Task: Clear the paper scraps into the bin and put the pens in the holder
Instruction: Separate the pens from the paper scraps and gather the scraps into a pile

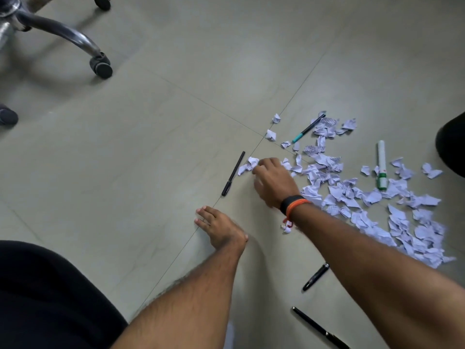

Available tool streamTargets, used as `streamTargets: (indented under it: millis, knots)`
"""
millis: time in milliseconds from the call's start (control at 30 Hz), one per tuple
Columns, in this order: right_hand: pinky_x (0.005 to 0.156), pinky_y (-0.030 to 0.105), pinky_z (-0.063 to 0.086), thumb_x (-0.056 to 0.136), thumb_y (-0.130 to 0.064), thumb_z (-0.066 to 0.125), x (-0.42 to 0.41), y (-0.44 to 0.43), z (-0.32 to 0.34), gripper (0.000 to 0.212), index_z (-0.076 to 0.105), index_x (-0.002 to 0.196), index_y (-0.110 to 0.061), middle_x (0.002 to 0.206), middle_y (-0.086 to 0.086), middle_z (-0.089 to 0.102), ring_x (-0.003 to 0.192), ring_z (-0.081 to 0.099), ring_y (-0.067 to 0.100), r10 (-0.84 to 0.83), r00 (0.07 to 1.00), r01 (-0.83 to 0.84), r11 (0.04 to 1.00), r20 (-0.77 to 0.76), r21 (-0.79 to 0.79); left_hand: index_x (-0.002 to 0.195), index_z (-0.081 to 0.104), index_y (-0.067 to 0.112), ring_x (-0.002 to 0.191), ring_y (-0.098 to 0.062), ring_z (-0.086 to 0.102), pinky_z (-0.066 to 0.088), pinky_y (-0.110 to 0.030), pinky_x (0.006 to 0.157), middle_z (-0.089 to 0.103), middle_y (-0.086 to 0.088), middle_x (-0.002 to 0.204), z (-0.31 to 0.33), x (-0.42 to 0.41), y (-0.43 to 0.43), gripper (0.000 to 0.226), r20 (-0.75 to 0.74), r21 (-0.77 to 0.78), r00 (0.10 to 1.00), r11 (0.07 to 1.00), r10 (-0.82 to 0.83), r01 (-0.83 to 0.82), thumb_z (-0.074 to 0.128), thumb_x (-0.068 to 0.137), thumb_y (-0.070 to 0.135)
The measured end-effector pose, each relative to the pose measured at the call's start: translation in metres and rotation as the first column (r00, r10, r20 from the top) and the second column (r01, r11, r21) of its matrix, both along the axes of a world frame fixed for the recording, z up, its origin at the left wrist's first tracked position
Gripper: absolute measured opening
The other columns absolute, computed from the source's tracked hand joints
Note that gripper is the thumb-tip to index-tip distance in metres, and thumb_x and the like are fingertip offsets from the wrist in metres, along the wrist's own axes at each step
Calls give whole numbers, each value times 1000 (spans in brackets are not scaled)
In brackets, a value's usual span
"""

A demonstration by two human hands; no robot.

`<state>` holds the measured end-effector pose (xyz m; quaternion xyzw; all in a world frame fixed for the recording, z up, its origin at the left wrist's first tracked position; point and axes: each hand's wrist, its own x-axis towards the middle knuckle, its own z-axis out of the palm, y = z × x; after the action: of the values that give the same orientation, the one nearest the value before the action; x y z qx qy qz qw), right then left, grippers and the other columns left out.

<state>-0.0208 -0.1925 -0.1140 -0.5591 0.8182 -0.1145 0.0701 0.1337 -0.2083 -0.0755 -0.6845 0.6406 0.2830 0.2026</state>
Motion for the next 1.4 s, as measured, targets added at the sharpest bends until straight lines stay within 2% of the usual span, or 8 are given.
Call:
streamTargets:
  millis: [133,333,500,633,800,967,1100,1400]
  knots:
    - [84,43,51,78,-6,57,21,-28,-8,30,63,107,-4,118,16,59,110,51,38,96,989,-103,992,109,68,150,-11,0,149,-35,-7,26,-33,116,-10,-12,162,-1,2,0,140,-16,-4,1000,1000,-9,9,92,58,29]
    - [77,42,48,87,-13,47,3,8,-4,21,62,99,-6,110,15,61,103,50,36,-78,997,79,987,-9,137,151,-9,2,149,-35,-6,32,-34,113,-10,-12,162,0,4,1,138,-38,-17,999,1000,3,-4,91,59,27]
    - [87,44,49,91,-12,47,-14,-6,6,29,57,118,-10,133,13,50,122,44,35,-244,968,231,959,61,161,152,-8,1,149,-34,-5,28,-33,115,-9,-12,162,2,4,2,138,-54,-29,999,1000,4,-5,90,60,28]
    - [76,42,49,85,-2,43,-10,17,8,20,59,97,-4,111,14,56,108,50,35,-231,971,205,939,66,276,152,-1,3,149,-35,2,28,-37,118,-4,-13,161,-3,13,12,133,-87,-170,991,982,-98,82,91,59,31]
    - [78,42,53,87,-6,46,-36,44,22,24,65,101,-3,108,15,62,101,56,36,-289,954,268,941,77,206,151,9,5,149,-24,5,10,-29,121,11,-8,159,-2,-28,-4,100,-178,-361,671,682,-720,636,75,80,29]
    - [88,42,50,89,-4,44,-68,2,37,32,63,115,-5,118,17,60,107,57,37,-295,945,283,954,141,95,152,-3,5,148,-32,2,17,-35,120,-2,-11,160,-12,-81,-43,135,-81,-95,482,488,-872,868,91,58,30]
    - [90,43,48,85,2,41,-85,-39,31,37,58,118,-5,126,18,53,109,54,39,-283,944,267,957,170,113,150,-21,11,148,-33,-15,27,-39,118,-22,-5,160,-29,-78,-44,151,-70,-7,475,477,-877,879,93,53,22]
    - [97,46,44,88,0,43,-105,-95,10,41,42,129,0,139,21,37,125,37,38,-272,958,245,940,91,237,150,-23,14,149,-26,-15,22,-31,117,-22,-4,160,-20,-82,-43,144,-46,-20,474,475,-879,880,90,60,20]
